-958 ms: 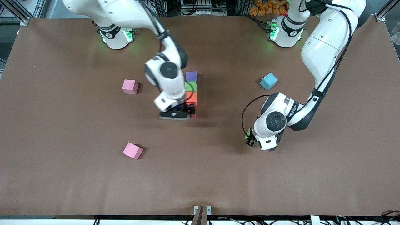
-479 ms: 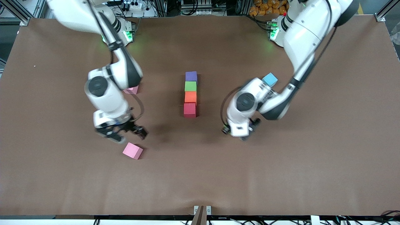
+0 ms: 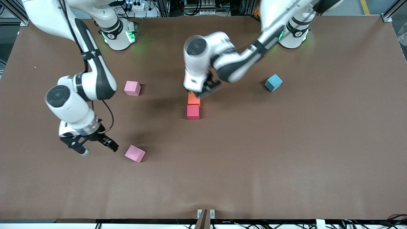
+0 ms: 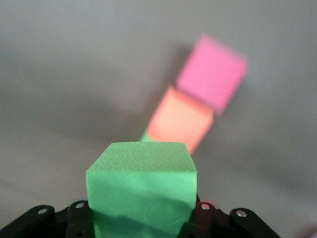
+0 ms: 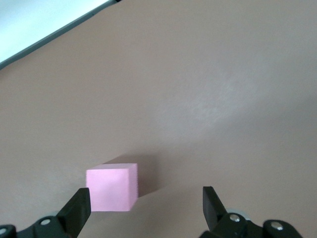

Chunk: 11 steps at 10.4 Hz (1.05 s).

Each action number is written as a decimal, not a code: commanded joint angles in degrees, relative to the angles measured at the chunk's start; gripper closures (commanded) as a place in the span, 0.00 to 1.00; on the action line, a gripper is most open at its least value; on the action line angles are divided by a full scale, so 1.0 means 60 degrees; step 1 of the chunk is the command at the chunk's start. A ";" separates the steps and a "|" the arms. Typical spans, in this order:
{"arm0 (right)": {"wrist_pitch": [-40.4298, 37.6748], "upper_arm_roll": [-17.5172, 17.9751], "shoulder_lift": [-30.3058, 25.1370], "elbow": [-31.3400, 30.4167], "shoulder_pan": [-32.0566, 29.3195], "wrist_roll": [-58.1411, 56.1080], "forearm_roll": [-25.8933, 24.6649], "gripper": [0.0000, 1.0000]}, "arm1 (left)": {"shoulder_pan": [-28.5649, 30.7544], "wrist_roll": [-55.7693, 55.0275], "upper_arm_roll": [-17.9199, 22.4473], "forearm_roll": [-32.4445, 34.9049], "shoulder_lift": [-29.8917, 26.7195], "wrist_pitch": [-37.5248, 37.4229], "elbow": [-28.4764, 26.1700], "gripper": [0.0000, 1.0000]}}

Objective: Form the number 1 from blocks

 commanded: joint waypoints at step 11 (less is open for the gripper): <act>-0.4648 0.0274 -0.2976 0.0475 -0.2021 -0.5341 0.0005 0.00 | -0.1654 0.2381 0.0138 0.0321 0.0364 0.1222 -0.1535 1.00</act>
